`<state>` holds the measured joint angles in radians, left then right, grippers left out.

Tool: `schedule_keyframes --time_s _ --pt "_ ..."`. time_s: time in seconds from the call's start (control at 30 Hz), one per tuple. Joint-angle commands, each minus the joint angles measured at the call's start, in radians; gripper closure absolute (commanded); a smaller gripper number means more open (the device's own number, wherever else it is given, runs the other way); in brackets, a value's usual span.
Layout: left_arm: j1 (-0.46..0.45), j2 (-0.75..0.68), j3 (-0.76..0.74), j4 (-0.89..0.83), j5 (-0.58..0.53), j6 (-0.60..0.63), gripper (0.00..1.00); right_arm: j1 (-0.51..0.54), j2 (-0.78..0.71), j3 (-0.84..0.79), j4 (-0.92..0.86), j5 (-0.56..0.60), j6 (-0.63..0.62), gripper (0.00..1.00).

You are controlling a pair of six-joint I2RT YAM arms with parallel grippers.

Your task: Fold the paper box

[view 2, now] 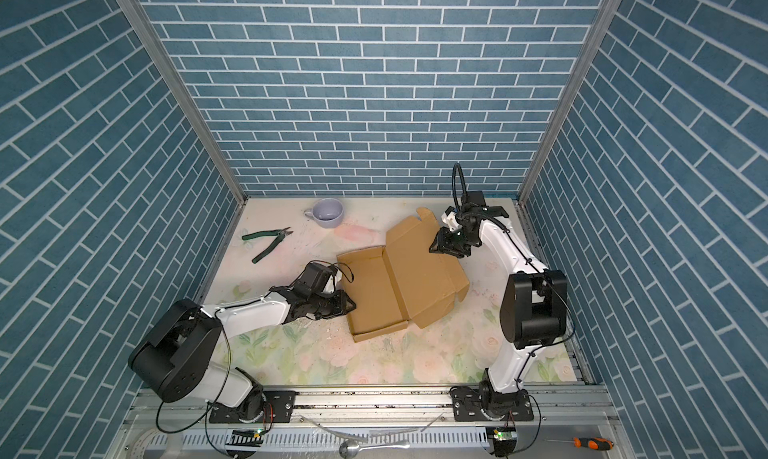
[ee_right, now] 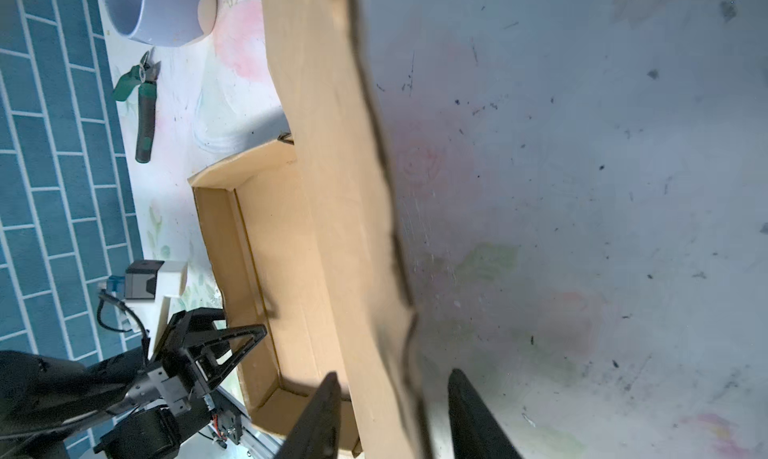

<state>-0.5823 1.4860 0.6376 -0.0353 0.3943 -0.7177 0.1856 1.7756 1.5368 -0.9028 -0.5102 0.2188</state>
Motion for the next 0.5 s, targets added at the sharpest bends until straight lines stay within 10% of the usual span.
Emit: schedule_keyframes --time_s 0.0,0.47 --pt "-0.026 -0.028 -0.023 0.01 0.01 -0.01 0.59 0.004 0.047 0.097 -0.074 0.093 -0.07 0.49" --pt "0.052 -0.191 0.087 -0.373 -0.049 0.202 0.27 0.008 0.169 0.226 -0.025 0.117 -0.054 0.42"
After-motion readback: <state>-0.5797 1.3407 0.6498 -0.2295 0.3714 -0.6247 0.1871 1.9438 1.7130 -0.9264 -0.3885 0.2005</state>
